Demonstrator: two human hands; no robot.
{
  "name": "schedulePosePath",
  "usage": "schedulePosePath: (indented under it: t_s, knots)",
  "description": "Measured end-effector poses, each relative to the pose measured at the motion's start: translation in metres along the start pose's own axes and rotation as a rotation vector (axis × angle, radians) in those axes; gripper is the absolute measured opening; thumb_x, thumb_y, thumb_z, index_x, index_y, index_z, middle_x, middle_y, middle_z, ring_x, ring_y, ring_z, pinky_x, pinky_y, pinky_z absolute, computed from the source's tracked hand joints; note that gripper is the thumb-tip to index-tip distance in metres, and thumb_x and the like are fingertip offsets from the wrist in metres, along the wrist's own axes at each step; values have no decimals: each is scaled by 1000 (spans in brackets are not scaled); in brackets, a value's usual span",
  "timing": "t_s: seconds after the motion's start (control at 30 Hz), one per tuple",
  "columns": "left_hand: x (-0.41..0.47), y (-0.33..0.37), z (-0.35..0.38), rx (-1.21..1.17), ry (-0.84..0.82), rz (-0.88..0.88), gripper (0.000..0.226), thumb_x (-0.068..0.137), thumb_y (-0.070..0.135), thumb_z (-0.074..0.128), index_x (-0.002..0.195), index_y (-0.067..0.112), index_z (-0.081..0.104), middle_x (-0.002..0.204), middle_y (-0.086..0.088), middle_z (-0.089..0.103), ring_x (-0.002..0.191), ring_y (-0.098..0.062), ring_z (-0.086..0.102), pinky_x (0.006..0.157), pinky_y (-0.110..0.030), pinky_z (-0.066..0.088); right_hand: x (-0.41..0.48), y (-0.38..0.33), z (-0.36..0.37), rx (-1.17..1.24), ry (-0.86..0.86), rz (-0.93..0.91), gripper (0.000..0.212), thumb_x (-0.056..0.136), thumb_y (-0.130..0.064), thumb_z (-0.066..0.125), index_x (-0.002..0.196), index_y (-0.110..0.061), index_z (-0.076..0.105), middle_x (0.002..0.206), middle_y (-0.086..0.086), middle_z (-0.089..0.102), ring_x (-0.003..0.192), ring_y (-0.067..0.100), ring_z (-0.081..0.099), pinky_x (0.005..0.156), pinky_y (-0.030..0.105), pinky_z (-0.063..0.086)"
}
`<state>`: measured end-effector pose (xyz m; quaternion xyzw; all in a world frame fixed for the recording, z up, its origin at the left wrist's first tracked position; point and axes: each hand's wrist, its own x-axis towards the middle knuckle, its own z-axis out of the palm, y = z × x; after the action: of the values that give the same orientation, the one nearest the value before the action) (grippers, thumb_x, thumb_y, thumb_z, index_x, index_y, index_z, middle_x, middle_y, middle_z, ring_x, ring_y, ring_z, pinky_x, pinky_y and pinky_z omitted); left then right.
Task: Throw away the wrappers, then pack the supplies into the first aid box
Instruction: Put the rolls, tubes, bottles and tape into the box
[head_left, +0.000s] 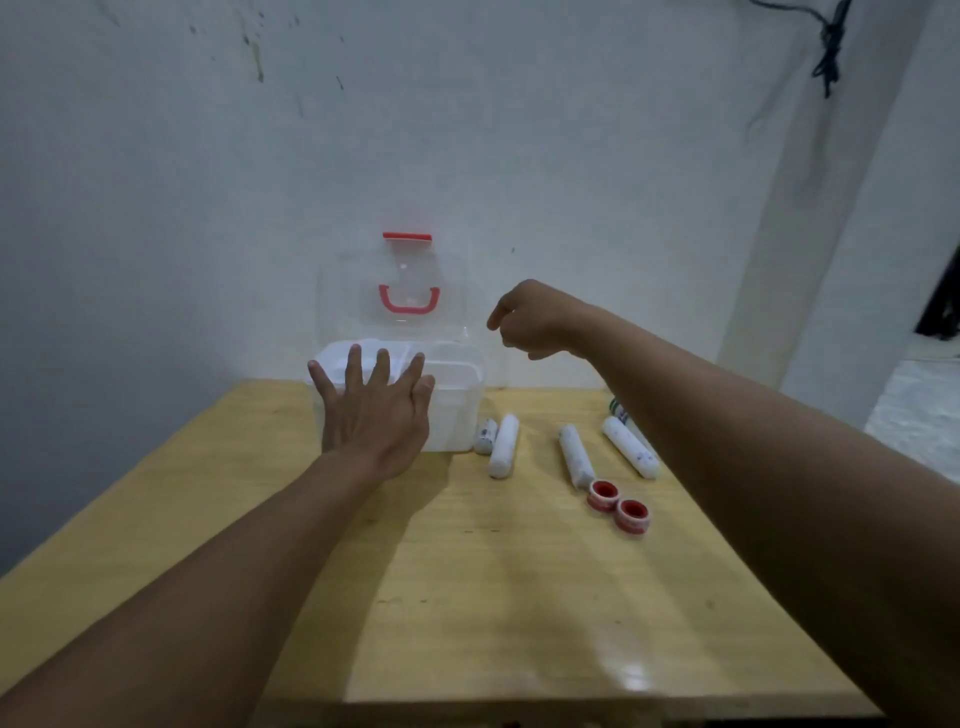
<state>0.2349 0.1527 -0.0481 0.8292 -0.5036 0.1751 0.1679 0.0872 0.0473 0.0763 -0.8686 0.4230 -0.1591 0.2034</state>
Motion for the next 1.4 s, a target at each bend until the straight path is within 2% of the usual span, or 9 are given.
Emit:
schedulePosePath:
  t_s: [0.13, 0.33, 0.5, 0.63, 0.8, 0.9, 1.0, 1.13, 1.4]
  knots:
    - [0, -2, 1, 1, -12, 9, 61, 98, 55, -3, 154, 39, 13, 164, -7, 15, 151, -30, -3, 112, -66, -14, -16, 23, -1, -106, 10, 31, 30, 87, -2, 53, 111, 1, 70, 101, 21, 71, 88, 36, 71, 74, 38, 61]
    - [-3, 0, 1, -13, -37, 19, 61, 97, 56, -2, 155, 40, 9, 164, -8, 11, 151, -29, -5, 112, -64, -16, -35, 51, 15, -252, -125, 146, 33, 85, -17, 70, 116, -5, 65, 110, 12, 69, 94, 31, 68, 83, 44, 60]
    - [-7, 1, 2, -3, -53, 9, 60, 97, 56, -3, 154, 41, 9, 164, -8, 11, 151, -29, -6, 112, -64, -16, -57, 57, 25, -381, -222, 188, 34, 99, -33, 55, 119, -5, 58, 114, 10, 59, 100, 27, 60, 86, 32, 49]
    - [-7, 5, 2, -9, -54, 18, 60, 97, 56, -2, 154, 41, 9, 164, -8, 11, 151, -29, -5, 112, -64, -16, -61, 57, 41, -346, -254, 232, 65, 100, -53, 40, 137, -1, 50, 135, 12, 56, 118, 31, 58, 90, 35, 44]
    - [-7, 5, 2, 5, -53, 23, 59, 98, 55, -1, 155, 40, 8, 164, -8, 11, 151, -28, -6, 112, -64, -15, -50, 55, 64, -308, -192, 234, 61, 83, -70, 56, 79, -9, 58, 86, 3, 61, 78, 21, 58, 70, 31, 43]
    - [-7, 5, 1, 2, -51, 24, 58, 99, 54, 0, 155, 40, 8, 164, -8, 12, 151, -28, -6, 113, -63, -15, -43, 51, 63, -269, -241, 293, 41, 74, -47, 77, 82, -8, 64, 79, 7, 69, 69, 21, 65, 62, 29, 51]
    - [-8, 3, 1, -24, -39, 15, 58, 99, 54, 2, 155, 40, 10, 164, -7, 15, 151, -28, -3, 113, -62, -15, -43, 47, 59, -338, -303, 349, 13, 80, -18, 67, 71, -9, 64, 63, 5, 66, 64, 22, 65, 64, 28, 53]
    - [-7, 0, 1, -122, 66, 0, 56, 101, 48, 11, 153, 35, 25, 159, -6, 30, 150, -27, 11, 118, -58, -4, -44, 57, 57, -348, -214, 295, 17, 81, -15, 66, 66, -9, 58, 58, 3, 65, 67, 21, 67, 73, 28, 56]
    - [-2, -23, 1, -149, 104, -91, 55, 101, 44, 15, 150, 30, 35, 156, -5, 36, 150, -24, 11, 119, -57, -2, -33, 52, 14, -325, 29, 222, 21, 71, -9, 70, 61, -6, 52, 61, 7, 55, 50, 18, 50, 45, 22, 38]
